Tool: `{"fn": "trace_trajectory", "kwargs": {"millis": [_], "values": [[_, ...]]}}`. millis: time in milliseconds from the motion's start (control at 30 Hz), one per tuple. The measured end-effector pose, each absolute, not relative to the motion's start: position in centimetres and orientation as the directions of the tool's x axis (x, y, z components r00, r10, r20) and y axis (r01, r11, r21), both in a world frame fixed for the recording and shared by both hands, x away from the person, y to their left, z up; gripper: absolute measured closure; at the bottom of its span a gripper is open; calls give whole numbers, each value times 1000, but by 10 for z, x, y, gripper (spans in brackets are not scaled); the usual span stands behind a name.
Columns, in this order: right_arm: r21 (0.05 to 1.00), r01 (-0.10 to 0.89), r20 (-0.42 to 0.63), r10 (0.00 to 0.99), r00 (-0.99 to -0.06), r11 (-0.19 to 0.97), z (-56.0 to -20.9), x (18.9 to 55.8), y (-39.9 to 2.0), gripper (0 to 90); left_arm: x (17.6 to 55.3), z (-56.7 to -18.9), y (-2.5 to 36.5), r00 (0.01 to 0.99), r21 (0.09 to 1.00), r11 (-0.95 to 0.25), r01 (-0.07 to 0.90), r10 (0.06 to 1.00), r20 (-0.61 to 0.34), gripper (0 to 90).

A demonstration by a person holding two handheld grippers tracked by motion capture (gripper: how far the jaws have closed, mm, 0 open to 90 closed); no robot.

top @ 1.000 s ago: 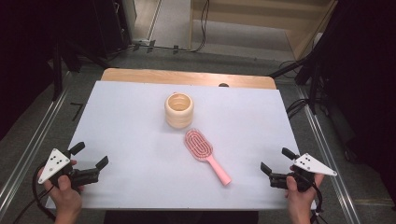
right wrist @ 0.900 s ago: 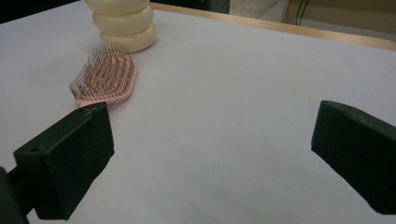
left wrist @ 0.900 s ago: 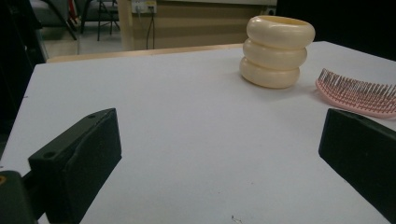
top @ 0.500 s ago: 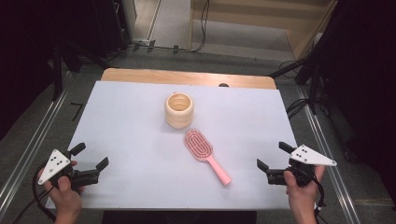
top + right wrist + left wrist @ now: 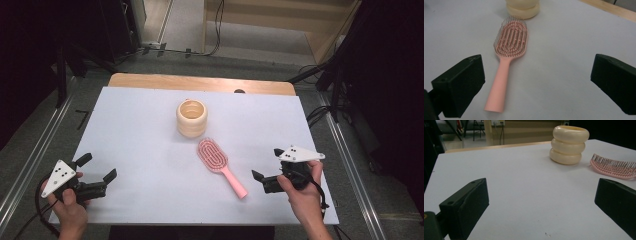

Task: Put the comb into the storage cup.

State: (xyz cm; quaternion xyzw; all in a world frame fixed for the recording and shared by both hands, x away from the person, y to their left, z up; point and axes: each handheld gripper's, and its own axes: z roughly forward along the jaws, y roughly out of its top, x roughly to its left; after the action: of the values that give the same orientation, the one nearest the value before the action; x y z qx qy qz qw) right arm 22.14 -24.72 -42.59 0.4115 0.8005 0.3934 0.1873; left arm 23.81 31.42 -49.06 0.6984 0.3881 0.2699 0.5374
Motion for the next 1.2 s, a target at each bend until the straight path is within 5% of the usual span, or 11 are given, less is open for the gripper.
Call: {"fn": "trace_trajectory", "kwargs": {"millis": [1200], "values": [[579,652,90,757,-647,489,-457,264,-180,0,237,-491,314,567,958,-136,253,823,-33,0]]}}
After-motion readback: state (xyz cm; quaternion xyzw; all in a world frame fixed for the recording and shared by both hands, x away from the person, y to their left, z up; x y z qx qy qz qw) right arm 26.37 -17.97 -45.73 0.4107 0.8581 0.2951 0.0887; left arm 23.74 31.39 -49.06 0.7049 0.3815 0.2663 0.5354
